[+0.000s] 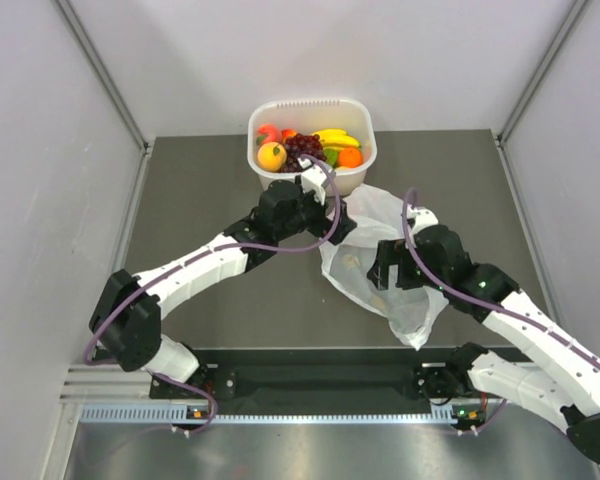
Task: Untie the knot of the plastic bag and take out the fruit
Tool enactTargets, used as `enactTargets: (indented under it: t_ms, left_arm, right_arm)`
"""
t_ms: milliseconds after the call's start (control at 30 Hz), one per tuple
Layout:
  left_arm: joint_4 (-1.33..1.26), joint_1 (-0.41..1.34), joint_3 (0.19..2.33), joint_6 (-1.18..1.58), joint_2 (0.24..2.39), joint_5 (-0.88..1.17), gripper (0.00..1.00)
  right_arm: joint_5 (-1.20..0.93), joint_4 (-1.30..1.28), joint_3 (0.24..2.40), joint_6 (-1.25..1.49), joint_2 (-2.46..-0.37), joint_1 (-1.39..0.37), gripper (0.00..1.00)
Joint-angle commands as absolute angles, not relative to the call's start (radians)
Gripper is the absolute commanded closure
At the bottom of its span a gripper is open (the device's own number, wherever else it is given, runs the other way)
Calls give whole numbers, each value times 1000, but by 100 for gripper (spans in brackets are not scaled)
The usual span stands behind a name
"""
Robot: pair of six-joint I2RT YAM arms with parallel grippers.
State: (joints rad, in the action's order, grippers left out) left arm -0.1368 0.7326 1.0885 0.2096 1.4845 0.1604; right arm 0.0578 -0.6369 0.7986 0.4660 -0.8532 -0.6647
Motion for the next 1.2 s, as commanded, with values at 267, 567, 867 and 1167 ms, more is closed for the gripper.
enactTargets:
  t_ms: [267,567,867,1167]
  left_arm:
    - [23,773,1147,38,1549,251,6]
    - [-49,779,1131,156,1479,284,100]
    - [-179,814,1002,310,1275,235,100]
    - [-176,845,959,396,1292,233,100]
  right_arm:
    - [-55,-615,808,422,-769,-667,4]
    - [-143,-525,773,416,-788,-670,22]
    - [-69,-341,770,457,-893,-699,55]
    - [225,-198,782,501,-1098,-775,53]
